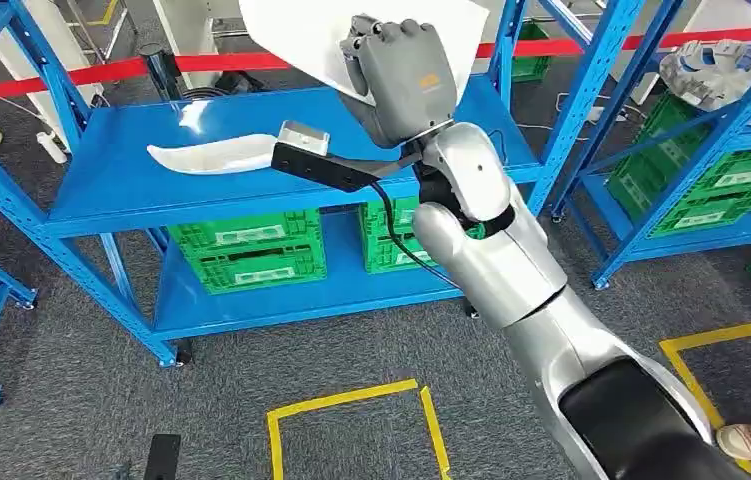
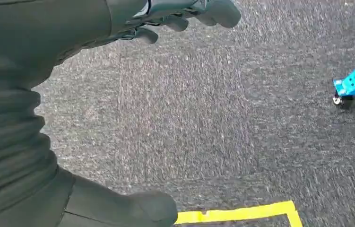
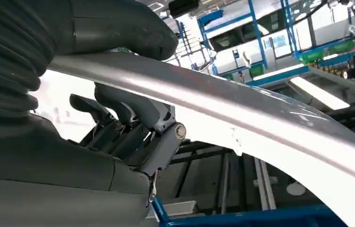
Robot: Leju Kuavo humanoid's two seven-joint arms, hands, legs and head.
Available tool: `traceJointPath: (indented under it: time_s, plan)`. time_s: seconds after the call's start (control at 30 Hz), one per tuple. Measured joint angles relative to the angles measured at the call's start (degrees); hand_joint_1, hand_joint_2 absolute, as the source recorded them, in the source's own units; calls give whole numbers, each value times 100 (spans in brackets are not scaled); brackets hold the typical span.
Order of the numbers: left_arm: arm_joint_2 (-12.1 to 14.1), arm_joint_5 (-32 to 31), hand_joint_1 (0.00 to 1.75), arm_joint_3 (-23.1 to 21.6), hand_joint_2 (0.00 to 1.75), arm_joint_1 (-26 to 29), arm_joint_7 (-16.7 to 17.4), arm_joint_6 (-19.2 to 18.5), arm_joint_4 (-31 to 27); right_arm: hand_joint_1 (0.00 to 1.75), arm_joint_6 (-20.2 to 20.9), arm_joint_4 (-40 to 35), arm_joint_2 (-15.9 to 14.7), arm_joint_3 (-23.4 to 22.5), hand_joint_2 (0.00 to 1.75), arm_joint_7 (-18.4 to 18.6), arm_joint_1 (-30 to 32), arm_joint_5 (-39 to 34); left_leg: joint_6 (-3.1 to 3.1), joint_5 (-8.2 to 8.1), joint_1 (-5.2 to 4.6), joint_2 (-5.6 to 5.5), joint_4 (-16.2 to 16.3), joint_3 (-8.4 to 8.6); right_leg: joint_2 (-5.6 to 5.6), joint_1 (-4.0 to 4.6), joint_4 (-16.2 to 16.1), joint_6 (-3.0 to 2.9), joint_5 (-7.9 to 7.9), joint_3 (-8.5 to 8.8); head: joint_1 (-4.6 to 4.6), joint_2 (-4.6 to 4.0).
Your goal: Take the parts from the cabinet and place them on the table.
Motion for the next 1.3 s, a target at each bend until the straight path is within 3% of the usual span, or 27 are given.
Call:
traceJointPath:
  time_s: [0.03, 0.07, 0.13, 0.17, 0.23, 0.3, 0.33, 0.37, 0.4, 0.47, 0.5, 0.53, 0.57, 0.67, 0.73, 0.8, 0.83, 0.87, 0.93, 1.0, 1.03, 1.07, 1.13, 1.17, 1.2, 1.23, 1.3]
  plan:
    - [-4, -2, 0, 0, 175, -12, -2, -5, -4, 175, -11, 0, 0, -4, 175, 2, -2, 4, -38, 38, -27, -1, -1, -32, -35, 8, -330, -34, -133, 173, -7, 0]
    - [-2, -13, 0, 0, 175, -25, 0, -18, -2, 175, -26, 0, -2, -11, 175, 13, -4, 18, -90, 82, 9, 10, -22, -19, -33, 36, -297, 3, -49, 128, 2, 0]
    - [-22, -31, 0, 0, 175, -34, 4, -18, 0, 175, -46, 0, -15, -18, 175, 26, -29, 55, -155, 167, 40, 22, -70, -25, -21, 69, -343, -30, -8, 117, 13, 0]
    - [-11, -37, 0, 0, 175, -34, 7, -18, -2, 175, -52, 0, -20, -22, 175, 28, -27, 59, -193, 196, 4, 20, -78, -44, -32, -2, -450, -45, 96, 121, 13, 0]
    - [-9, -48, 0, -2, 175, -36, 11, -18, 2, 175, -59, 2, -20, -22, 175, 46, -32, 70, -251, -260, 38, -17, 250, -181, -48, -38, -516, -83, 243, 57, -15, 0]
    - [9, -57, 0, -2, 175, -40, 13, -18, 2, 175, -59, 4, -22, -26, 175, 63, -23, 70, -333, -850, 63, -17, 1106, -422, -42, -60, -510, -66, 353, -96, -39, 0]
    - [16, -66, 0, -2, 175, -40, 20, -18, 2, 175, -59, 9, -28, -26, 175, 63, -13, 83, -363, -992, 76, -16, 1485, -509, -42, -69, -505, -54, 412, -178, -41, 0]
    - [18, -77, 0, -2, 175, -40, 24, -18, 2, 175, -61, 13, -35, -26, 175, 63, 0, 92, -385, -958, 87, -16, 1648, -498, -42, -82, -497, -35, 463, -252, -44, 0]
    - [24, -90, 0, -2, 175, -40, 28, -22, 2, 175, -63, 19, -46, -26, 175, 63, 11, 103, -405, -792, 100, -14, 1569, -364, -43, -100, -478, -9, 512, -330, -44, 0]
    - [31, -98, 0, -7, 175, -42, 28, -42, 0, 175, -72, 22, -66, -26, 175, 81, 12, 120, -454, -432, 141, -11, 800, 216, -47, -144, -407, 57, 587, -490, -46, 0]
    - [24, -105, 0, -9, 175, -49, 28, -55, 2, 175, -83, 22, -70, -31, 175, 96, 11, 125, -484, -492, 178, -14, 275, 583, -46, -143, -351, 95, 614, -540, -50, 0]
    - [4, -107, 0, -15, 175, -61, 26, -66, 2, 175, -96, 22, -74, -44, 175, 105, 10, 133, -476, -671, 132, -36, -25, 815, -42, -122, -310, 130, 633, -603, -79, 0]
    - [7, -114, 0, -17, 175, -60, 22, -70, 2, 175, -101, 22, -81, -59, 175, 103, 18, 140, -356, -660, 123, -52, 0, 733, -47, -105, -301, 174, 674, -608, -68, 0]
    - [-4, -140, 0, -22, 175, -61, 26, -85, 4, 175, -114, 24, -136, -77, 175, 122, 27, 182, -159, -572, 121, -38, 0, 617, -45, -120, -334, 283, 801, -650, -48, 0]
    - [-2, -142, 0, -22, 175, -75, 37, -90, 0, 175, -118, 22, -177, -103, 175, 120, 28, 188, -37, -466, 124, -17, -1, 532, -39, -138, -16, 335, 397, -809, -24, 0]
    - [-2, -147, 0, -22, 175, -77, 37, -99, -2, 175, -120, 22, -210, -116, 175, 120, 44, 192, -7, -368, 106, -17, 0, 392, -32, -132, 905, 365, -206, -1129, -2, 0]
    - [-4, -147, 0, -22, 175, -74, 37, -98, 0, 175, -120, 24, -225, -118, 175, 120, 69, 201, -1, -318, 93, -15, 5, 324, -28, -129, 1302, 364, -371, -1239, -2, 0]
    - [-2, -145, 0, -22, 175, -74, 33, -98, 0, 175, -120, 24, -236, -120, 175, 120, 99, 206, 3, -270, 82, -16, 8, 262, -26, -123, 1504, 354, -385, -1257, 4, 0]
    - [-2, -120, 0, -22, 175, -74, 15, -98, -2, 175, -120, 22, -247, -120, 175, 120, 137, 216, 0, -182, 57, -17, 10, 154, -21, -103, 1161, 287, -121, -913, 9, 0]
    - [-6, -114, 0, -22, 175, -76, -48, -98, -2, 175, -122, 20, -249, -131, 175, 120, 122, 230, -12, -125, 31, -18, 9, 94, -16, -39, 145, 147, 110, -176, 11, 0]
    - [-28, -140, 0, -24, 175, -74, -124, -118, -2, 175, -131, 9, -249, -136, 175, 120, 112, 243, -41, -95, 22, -16, 10, 67, -32, -5, -297, 53, -89, 92, 7, 0]
    - [-24, -168, 0, -30, 175, -76, -177, -131, -4, 175, -144, -2, -249, -142, 175, 120, 119, 243, -78, -64, 34, -15, -9, 76, -56, 16, -253, 91, 16, 70, 2, 0]
    - [-28, -182, 0, -42, 175, -78, -238, -168, -2, 175, -146, -2, -260, -162, 175, 120, 121, 258, -133, -28, 43, -2, -20, 65, -46, 31, -352, 72, 30, 58, 35, 0]
    - [-11, -182, 0, -46, 175, -78, -266, -179, -4, 175, -146, -2, -262, -164, 175, 120, 122, 260, -9, -102, 24, 2, -35, 65, -44, 7, -376, 171, 50, 50, 20, 0]
    - [-9, -182, 0, -48, 175, -77, -275, -188, -4, 175, -146, -2, -267, -168, 175, 122, 126, 262, -24, -13, 27, 17, -49, 57, -35, 18, -376, 123, 74, 32, 20, 0]
    - [-9, -175, 0, -50, 175, -77, -278, -190, -2, 175, -144, -2, -273, -173, 175, 120, 126, 273, -107, -6, 37, 15, -69, 57, -33, 20, -372, 106, 90, 15, 20, 0]
    - [5, -173, 0, -50, 175, -78, -282, -190, -2, 175, -142, -2, -282, -175, 175, 118, 137, 284, -127, 66, 35, 16, -109, 54, -31, 20, -371, 73, 124, -13, 18, 0]
